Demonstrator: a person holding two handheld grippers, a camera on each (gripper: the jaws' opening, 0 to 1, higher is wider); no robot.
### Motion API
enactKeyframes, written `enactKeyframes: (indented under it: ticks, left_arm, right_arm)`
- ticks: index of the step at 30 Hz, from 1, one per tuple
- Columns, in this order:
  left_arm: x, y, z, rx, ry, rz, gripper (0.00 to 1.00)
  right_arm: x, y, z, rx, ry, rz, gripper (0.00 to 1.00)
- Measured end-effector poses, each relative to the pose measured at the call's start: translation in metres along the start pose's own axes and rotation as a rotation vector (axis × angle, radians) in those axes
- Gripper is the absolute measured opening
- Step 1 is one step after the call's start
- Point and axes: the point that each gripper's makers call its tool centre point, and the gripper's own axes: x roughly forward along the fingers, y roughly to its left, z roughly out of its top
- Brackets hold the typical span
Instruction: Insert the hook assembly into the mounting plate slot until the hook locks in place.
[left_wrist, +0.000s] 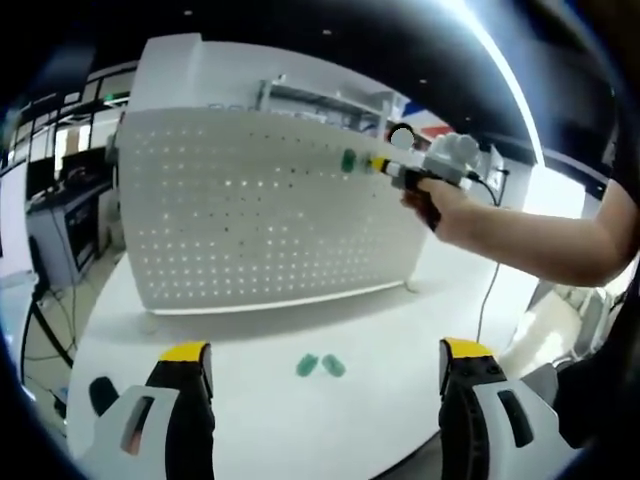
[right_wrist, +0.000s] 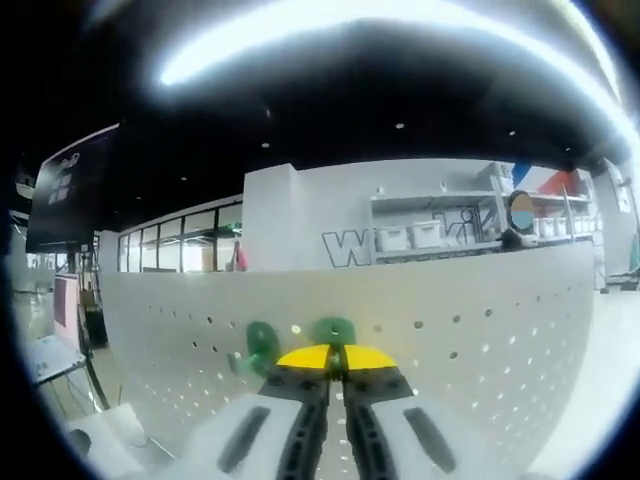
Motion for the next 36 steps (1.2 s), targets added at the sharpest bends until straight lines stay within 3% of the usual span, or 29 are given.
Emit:
enactKeyframes:
  ticks: [4, 9, 15, 19, 25, 31, 36]
  left_arm:
    - [-0.002, -0.001, 0.001, 0.001, -0.005, 0.001, 0.94]
    - [-0.005, 0.000, 0.001, 0.001, -0.007, 0.007, 0.94]
    - [-0.008, 0.000, 0.001, -0.004, -0.016, 0.012, 0.94]
    - [-0.008, -0.001, 0.000, -0.007, -0.015, 0.011, 0.94]
    - [-0.011, -0.002, 0.000, -0.003, -0.022, 0.013, 0.96]
    - [-0.013, -0.001, -0.001, 0.000, -0.018, 0.016, 0.96]
    - [-0.011, -0.007, -0.004, 0.018, 0.002, 0.003, 0.97]
  right_arm:
    - [0.000, 0.000, 0.000, -0.023, 0.000, -0.003, 0.02]
    - [0.002, 0.001, -0.010, -0.025, 0.044, 0.008, 0.03]
    - [0.002, 0.002, -0.010, 0.013, 0.059, 0.018, 0.05]
    - [0.000, 0.003, -0.013, 0.019, 0.088, 0.020, 0.12]
    - [-0.001, 0.005, -0.004, 0.060, 0.083, 0.027, 0.21]
    - [-0.011, 0.002, 0.009, 0.041, 0.065, 0.035, 0.24]
    - [-0.021, -0.007, 0.017, 0.038, 0.059, 0.034, 0.34]
